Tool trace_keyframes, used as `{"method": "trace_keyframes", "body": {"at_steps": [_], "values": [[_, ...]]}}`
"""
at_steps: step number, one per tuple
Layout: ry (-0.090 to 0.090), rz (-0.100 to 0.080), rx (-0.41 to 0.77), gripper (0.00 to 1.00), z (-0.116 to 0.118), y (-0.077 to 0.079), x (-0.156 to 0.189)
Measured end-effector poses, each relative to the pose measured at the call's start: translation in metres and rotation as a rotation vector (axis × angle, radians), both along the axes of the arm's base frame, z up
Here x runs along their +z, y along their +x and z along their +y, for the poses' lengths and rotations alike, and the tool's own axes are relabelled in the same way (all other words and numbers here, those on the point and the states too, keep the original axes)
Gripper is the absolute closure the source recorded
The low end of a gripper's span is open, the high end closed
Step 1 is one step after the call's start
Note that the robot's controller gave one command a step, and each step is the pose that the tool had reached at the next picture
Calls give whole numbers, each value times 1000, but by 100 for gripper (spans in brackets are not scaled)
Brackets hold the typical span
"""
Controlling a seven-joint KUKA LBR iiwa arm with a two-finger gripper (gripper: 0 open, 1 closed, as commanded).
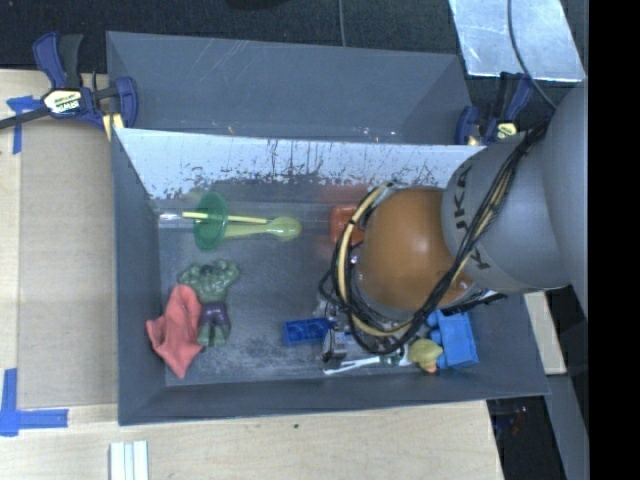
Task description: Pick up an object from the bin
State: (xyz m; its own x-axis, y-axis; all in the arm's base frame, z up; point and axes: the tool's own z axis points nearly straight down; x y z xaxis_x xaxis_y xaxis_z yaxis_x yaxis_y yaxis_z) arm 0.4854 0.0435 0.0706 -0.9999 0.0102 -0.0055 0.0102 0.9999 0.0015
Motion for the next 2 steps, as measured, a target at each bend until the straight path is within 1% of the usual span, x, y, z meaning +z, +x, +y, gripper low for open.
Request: {"method": "trace_keyframes", "body": {"at_steps": [1, 2], "values": [[0, 0, 0, 100, 0, 0, 0], [0, 4, -15, 100, 4, 5, 61]]}}
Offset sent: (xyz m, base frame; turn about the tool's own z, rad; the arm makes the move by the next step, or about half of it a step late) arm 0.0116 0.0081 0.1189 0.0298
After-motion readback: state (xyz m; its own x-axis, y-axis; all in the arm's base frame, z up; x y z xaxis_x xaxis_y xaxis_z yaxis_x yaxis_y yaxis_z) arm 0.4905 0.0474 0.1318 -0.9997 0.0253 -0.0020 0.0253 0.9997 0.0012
